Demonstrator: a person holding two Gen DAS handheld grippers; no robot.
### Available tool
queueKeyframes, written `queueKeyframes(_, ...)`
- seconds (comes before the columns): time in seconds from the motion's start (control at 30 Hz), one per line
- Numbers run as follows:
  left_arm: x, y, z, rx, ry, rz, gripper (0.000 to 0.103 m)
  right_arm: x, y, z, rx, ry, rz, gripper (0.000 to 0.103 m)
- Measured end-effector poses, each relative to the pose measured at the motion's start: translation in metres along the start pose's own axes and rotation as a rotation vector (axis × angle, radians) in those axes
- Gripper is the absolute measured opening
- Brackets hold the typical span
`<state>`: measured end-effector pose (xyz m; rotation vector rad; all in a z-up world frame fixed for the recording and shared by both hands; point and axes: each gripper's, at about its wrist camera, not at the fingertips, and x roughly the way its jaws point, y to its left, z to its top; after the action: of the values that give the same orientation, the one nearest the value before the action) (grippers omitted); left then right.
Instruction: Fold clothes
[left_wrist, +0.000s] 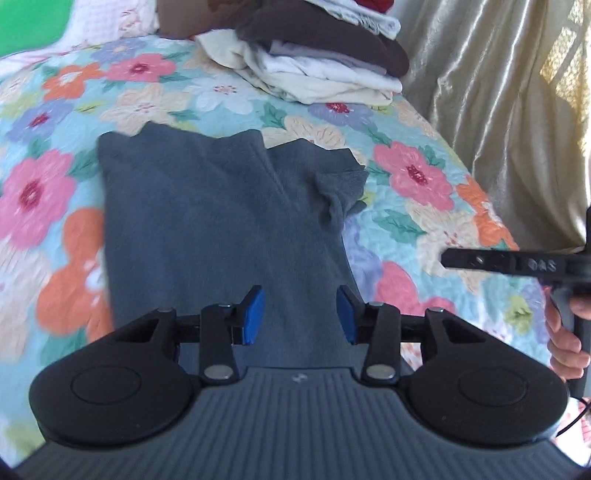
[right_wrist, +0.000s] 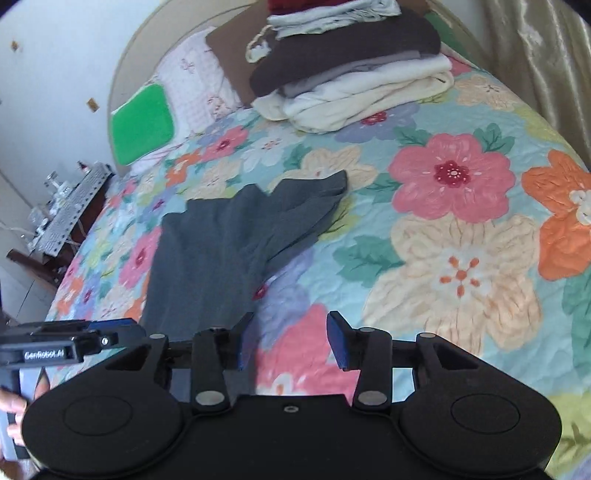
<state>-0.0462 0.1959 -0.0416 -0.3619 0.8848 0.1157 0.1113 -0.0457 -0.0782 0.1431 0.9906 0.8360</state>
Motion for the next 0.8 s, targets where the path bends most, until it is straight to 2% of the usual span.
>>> queueKeyframes(0.03,0.012,0.000,0.009,0.006,0.000,-0.008,0.041,0.014,-0.004,0.008,0.008,0.004,-0.003,0.028)
queueKeyframes(0.07,0.024,-0.001,0.018,0.012,0.000,-0.015,0.041,0.031,-0.008,0.017,0.024,0.014,-0.003,0.027)
queueKeyframes(0.2,0.063,-0.005,0.047,0.023,0.003,-0.060,0.041,0.074,-0.009,0.034,0.043,0.030,0.001,0.030)
queueKeyframes(0.3,0.088,-0.009,0.063,0.022,0.008,-0.101,0.041,0.094,-0.014,0.034,0.141,0.031,0.015,0.032)
queueKeyframes(0.33,0.095,-0.012,0.066,0.034,0.019,-0.090,0.041,0.098,-0.014,0.032,0.144,0.016,0.023,0.032)
queueKeyframes(0.37,0.102,-0.014,0.068,0.044,0.030,-0.079,0.041,0.101,-0.011,0.030,0.118,0.001,0.031,0.031)
queueKeyframes(0.4,0.108,-0.014,0.070,0.045,0.037,-0.079,0.042,0.104,-0.008,0.030,0.080,-0.003,0.036,0.017)
queueKeyframes(0.43,0.112,-0.013,0.072,0.040,0.038,-0.082,0.041,0.104,-0.003,0.028,0.049,-0.020,0.022,0.006)
queueKeyframes(0.47,0.113,-0.010,0.073,0.024,0.031,-0.076,0.042,0.103,0.002,0.027,0.018,-0.041,0.005,0.006)
queueKeyframes(0.6,0.108,0.002,0.075,-0.030,-0.018,-0.081,0.042,0.060,0.034,0.013,-0.155,-0.221,-0.113,0.006)
queueKeyframes(0.63,0.108,0.005,0.074,-0.037,-0.017,-0.080,0.042,0.052,0.041,0.008,-0.195,-0.234,-0.144,0.005)
queueKeyframes(0.67,0.108,0.008,0.074,-0.043,-0.015,-0.080,0.042,0.046,0.048,0.002,-0.234,-0.243,-0.174,0.005)
queueKeyframes(0.73,0.111,0.013,0.071,-0.047,0.004,-0.068,0.042,0.051,0.052,-0.007,-0.297,-0.200,-0.240,0.005)
queueKeyframes(0.8,0.115,0.015,0.067,-0.044,0.033,-0.051,0.042,0.065,0.038,-0.008,-0.239,-0.134,-0.265,0.005)
